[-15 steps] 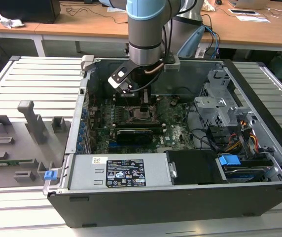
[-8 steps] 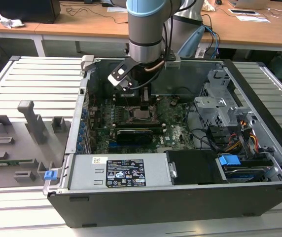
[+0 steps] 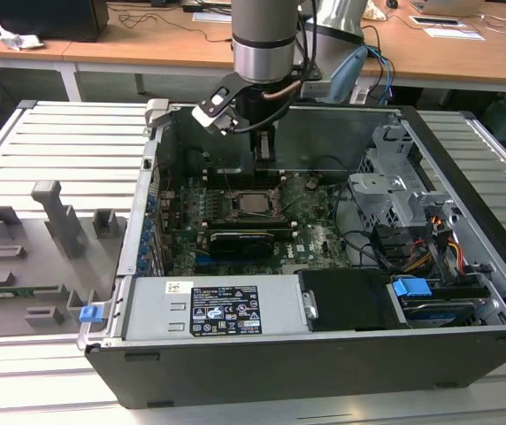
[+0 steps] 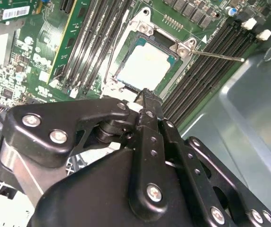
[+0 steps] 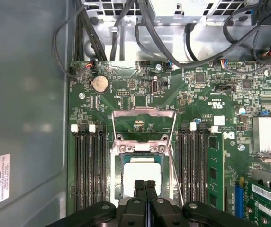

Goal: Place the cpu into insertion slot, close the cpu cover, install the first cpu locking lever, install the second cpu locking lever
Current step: 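Close the cpu cover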

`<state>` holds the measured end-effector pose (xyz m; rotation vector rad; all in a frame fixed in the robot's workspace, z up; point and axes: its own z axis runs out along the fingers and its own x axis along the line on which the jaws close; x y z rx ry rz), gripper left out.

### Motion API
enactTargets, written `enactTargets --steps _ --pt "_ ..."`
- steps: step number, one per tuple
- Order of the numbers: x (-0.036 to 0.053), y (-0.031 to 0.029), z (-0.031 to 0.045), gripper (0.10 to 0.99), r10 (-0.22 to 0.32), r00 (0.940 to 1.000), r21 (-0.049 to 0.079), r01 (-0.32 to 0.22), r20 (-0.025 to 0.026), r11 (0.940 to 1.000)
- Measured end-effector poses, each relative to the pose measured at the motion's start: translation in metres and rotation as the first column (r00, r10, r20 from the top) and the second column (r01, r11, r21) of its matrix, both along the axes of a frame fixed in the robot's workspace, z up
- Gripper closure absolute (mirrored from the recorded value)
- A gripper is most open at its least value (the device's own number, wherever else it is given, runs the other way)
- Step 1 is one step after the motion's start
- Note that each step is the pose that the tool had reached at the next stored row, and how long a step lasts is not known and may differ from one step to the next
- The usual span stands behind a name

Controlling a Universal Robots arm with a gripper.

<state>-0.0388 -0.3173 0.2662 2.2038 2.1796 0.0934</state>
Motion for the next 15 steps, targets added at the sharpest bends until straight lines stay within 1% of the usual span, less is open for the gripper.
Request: enactTargets --steps 3,8,12,14,15 --pt "-0.0001 -0.0022 0.0001 0.980 0.000 1.0000 0.000 0.000 -0.0001 1.0000" --pt "0.0004 -0.0079 0.0000 0.980 0.000 1.0000 0.000 0.000 0.0000 1.0000" --pt "0.0059 -0.0080 0.0001 0.980 0.000 1.0000 0.000 0.000 -0.0004 1.0000" --pt "0.0074 -0.0080 0.0018 0.980 0.000 1.0000 0.000 0.000 -0.0012 1.0000" --pt "0.0077 -0.0080 0.0043 0.980 0.000 1.0000 0.000 0.000 -0.0016 1.0000"
